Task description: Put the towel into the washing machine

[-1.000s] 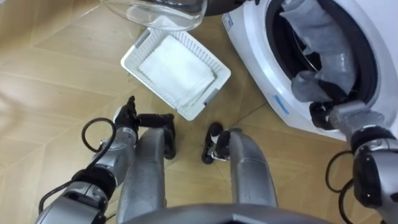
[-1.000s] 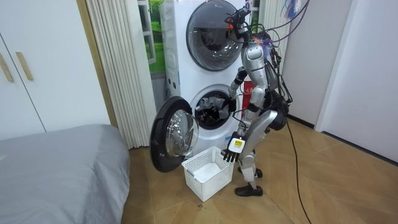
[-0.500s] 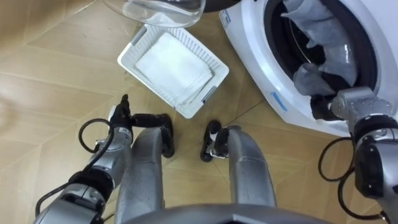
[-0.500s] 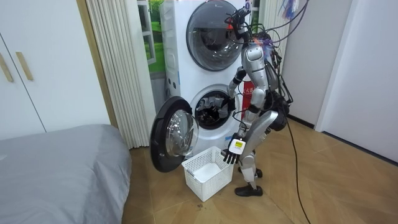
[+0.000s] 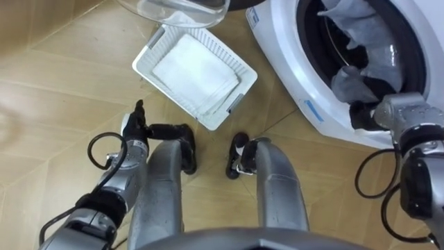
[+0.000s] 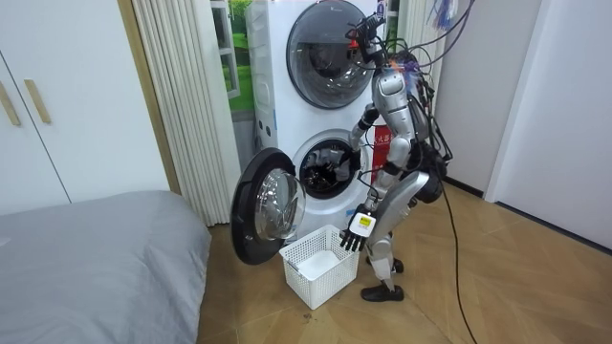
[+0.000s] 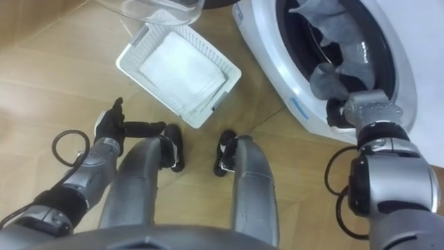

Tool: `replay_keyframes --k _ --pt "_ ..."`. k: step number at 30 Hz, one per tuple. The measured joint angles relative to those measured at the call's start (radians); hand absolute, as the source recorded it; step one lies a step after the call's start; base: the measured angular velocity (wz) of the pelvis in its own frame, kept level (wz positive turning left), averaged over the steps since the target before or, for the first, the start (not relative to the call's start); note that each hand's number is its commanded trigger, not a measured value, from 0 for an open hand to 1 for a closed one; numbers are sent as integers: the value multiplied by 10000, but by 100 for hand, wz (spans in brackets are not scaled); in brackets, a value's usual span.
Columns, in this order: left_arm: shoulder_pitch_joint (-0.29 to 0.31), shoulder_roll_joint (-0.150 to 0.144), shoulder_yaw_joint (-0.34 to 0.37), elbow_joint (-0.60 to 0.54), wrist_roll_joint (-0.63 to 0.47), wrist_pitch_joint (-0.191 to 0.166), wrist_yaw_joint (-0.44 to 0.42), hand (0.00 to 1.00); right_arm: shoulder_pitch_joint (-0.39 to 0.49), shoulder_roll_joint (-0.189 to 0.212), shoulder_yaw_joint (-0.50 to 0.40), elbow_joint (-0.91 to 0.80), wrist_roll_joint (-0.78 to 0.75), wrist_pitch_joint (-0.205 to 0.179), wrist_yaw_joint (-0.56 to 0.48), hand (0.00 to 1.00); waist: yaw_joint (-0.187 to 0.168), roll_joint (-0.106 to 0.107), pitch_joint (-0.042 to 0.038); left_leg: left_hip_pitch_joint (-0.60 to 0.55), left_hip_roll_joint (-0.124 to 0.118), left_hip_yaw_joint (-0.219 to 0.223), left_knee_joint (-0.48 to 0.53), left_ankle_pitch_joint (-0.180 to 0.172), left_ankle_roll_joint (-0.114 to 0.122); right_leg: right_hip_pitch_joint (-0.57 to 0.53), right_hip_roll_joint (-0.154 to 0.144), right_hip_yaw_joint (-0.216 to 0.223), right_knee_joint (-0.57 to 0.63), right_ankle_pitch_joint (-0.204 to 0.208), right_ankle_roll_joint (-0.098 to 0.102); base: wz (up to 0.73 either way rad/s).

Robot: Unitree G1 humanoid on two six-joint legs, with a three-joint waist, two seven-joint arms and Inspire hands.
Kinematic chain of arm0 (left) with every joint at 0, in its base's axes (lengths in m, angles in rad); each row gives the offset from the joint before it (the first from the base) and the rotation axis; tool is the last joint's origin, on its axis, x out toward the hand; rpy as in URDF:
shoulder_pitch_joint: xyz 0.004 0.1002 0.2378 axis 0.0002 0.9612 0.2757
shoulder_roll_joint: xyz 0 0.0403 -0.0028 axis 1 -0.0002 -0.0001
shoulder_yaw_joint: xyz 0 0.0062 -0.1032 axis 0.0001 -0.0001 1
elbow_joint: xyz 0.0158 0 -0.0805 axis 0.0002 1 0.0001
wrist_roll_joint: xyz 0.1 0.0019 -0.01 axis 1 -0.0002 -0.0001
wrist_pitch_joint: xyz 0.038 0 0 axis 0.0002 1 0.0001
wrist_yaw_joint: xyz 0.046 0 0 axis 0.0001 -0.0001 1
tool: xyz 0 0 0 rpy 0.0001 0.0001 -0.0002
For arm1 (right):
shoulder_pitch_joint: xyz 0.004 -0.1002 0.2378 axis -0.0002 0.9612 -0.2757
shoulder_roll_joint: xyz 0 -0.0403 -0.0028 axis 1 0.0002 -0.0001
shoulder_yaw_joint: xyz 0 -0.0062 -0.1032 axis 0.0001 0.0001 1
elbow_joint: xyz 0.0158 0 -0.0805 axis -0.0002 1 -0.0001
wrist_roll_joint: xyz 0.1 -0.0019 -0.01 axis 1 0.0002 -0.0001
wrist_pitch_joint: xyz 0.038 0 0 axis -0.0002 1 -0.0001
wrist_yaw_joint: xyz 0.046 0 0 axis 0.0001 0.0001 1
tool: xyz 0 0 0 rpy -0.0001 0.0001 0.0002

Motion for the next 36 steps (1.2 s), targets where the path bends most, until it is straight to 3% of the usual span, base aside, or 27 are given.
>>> replay_keyframes --k 9,12,14,16,17,28,36 --pt "6 21 -119 -40 -69 -268 44 0 -478 -77 -884 -11 384 -389 -1523 100 56 12 -2 -36 -13 79 -32 -1 24 -86 -16 80 8 13 59 -2" --pt "-4 23 -213 -68 -50 -396 69 0 -565 -76 -1328 -13 751 -855 -2100 100 96 40 3 -134 11 28 -23 0 26 -87 2 -27 -51 9 66 9" --pt "-8 48 -418 -76 -17 -423 134 0 -662 -76 -1781 -70 993 -1385 -2509 100 132 113 0 -183 18 19 -52 3 32 -83 3 -137 -127 10 80 5" --pt "-8 55 -545 -92 -18 -423 222 0 -714 -76 -1962 -82 1087 -1604 -2678 100 134 153 -3 -207 22 21 -73 6 37 -76 1 -161 -164 5 95 6" --pt "-16 54 -571 -114 -18 -423 253 0 -725 -76 -1965 -119 1207 -1747 -2787 0 138 159 -5 -216 23 23 -82 7 38 -71 -2 -159 -176 -3 108 6" --pt "-140 27 -944 -224 -37 -415 -17 0 -636 -76 -1973 5 1563 -2328 -2617 0 195 410 -7 -163 133 50 -147 31 83 159 0 -439 -322 3 91 5" --pt "-64 -143 -1092 -69 -209 -406 -673 0 -361 -9 -1939 -300 1572 -2900 -2694 0 470 580 -23 716 175 470 -757 77 150 828 10 -336 -806 103 131 -6"
